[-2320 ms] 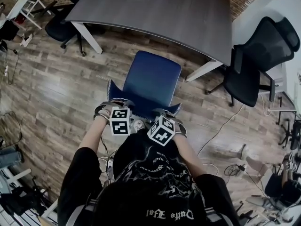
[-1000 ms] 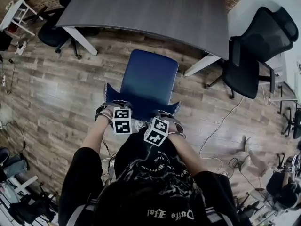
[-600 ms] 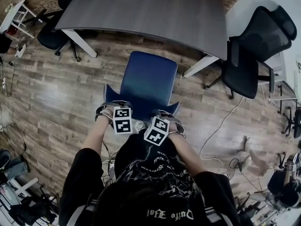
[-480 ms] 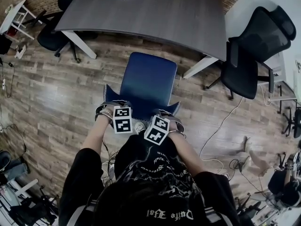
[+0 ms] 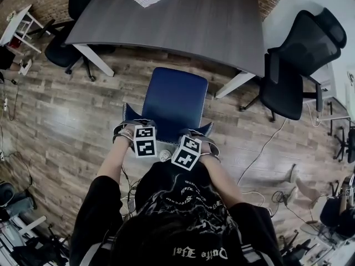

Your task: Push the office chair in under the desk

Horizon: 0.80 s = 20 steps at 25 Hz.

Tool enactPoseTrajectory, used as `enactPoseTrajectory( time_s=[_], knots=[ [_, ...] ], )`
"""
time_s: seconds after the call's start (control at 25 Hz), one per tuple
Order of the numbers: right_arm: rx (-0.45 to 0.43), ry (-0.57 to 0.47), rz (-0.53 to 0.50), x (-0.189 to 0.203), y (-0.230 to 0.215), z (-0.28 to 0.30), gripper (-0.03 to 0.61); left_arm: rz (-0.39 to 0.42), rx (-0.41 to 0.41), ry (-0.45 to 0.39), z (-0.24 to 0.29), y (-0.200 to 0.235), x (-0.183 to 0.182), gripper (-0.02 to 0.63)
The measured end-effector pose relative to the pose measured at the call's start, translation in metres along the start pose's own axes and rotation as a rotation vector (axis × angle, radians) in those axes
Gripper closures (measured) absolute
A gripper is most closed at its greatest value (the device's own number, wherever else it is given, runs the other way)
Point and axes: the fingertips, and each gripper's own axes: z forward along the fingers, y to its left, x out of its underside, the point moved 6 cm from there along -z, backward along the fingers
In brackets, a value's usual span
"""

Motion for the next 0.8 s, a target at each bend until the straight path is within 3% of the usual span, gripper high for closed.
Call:
enactPoseTrajectory(
  time_s=[0.8],
  knots=[
    [0.009,-0.003,0.003,0.005,-0.021,0.004,0.491,0.01,-0.03,0.002,0.007,0.017,-0.007,0.514]
  ],
)
